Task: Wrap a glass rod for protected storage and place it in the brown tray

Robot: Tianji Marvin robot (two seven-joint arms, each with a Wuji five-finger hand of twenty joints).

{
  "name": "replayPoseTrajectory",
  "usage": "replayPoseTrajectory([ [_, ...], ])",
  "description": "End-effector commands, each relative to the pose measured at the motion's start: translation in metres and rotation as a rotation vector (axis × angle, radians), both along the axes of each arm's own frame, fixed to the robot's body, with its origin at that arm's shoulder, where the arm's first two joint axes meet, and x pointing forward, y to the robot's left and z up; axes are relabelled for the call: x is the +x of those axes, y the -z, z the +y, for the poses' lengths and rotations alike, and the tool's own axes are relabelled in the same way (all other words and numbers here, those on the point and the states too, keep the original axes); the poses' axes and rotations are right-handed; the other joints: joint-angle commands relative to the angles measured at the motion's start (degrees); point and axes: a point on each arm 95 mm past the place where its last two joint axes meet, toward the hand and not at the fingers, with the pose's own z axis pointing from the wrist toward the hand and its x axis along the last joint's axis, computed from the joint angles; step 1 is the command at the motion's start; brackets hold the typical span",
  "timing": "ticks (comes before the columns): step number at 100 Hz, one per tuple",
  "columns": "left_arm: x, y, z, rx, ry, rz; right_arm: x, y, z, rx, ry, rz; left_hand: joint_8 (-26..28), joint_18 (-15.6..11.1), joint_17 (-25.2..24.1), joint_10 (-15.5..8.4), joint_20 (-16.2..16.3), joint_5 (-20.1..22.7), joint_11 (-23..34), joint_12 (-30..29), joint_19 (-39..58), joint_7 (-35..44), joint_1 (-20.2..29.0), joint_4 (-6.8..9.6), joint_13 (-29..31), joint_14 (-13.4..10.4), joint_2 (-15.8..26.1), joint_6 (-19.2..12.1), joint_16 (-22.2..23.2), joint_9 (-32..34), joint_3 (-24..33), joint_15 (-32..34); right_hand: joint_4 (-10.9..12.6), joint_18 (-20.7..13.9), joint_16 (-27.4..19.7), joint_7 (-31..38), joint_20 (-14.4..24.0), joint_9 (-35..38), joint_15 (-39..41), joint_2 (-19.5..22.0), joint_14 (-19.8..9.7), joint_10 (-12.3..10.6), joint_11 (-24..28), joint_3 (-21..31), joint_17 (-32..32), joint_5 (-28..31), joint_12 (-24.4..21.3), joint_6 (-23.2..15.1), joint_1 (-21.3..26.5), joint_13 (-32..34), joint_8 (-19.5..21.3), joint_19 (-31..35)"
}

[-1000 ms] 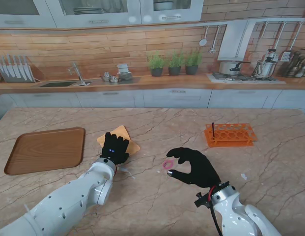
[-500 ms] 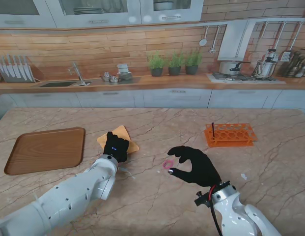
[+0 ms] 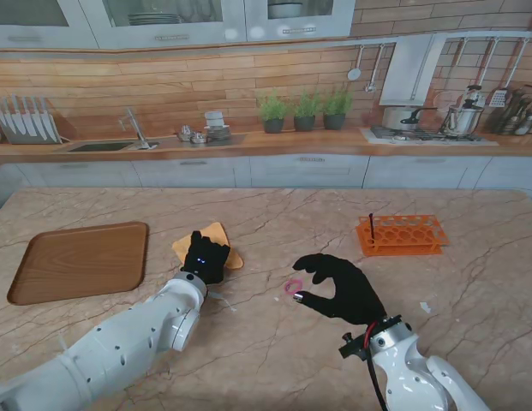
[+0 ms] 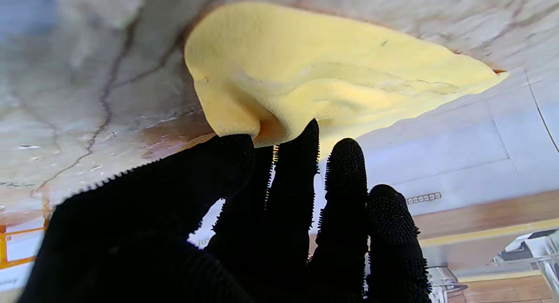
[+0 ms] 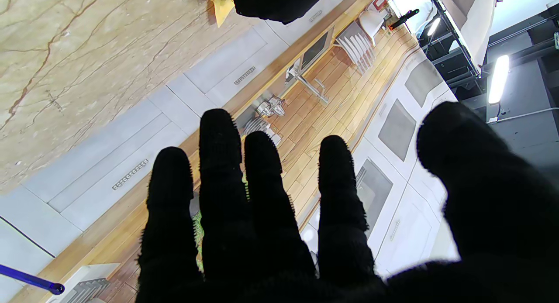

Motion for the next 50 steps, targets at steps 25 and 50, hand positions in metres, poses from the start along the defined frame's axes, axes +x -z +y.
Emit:
replayPoseTrajectory([
  [25,-0.009,0.005,-0.006,-0.033,0.041,0.052,-0.001,-0.001,0.002,0.01,0.002,0.001,10.47,0.2,0.52,-0.74,2.37,-0.81,3.38,7.18,2.23,8.99,1.28,-1.03,1.39,-0.67,-3.26,-8.89,2.23,1.75,5.06,3.55,0.44,0.48,0.81,0.06,-0.17,1.21,1.21,0.05,0.28,-0.03,0.75,1.44,-0.07,0.9,0.69,-0.38,-1.61,1.17,-0.2,2.0],
  [50,-0.013,-0.005,-0.011,-0.056,0.124,0.069,-0.001,0.0,0.001,0.012,0.004,0.0,16.46,-0.39,0.3,-2.18,2.19,-2.45,5.18,10.06,1.99,10.61,1.38,-0.89,1.06,-1.63,-2.59,-10.15,2.7,0.88,5.32,3.42,0.44,0.45,0.82,-0.01,-0.26,1.23,1.26,0.34,0.25,-0.02,0.74,1.45,-0.11,0.79,0.69,-0.35,-1.8,1.16,-0.26,2.06],
])
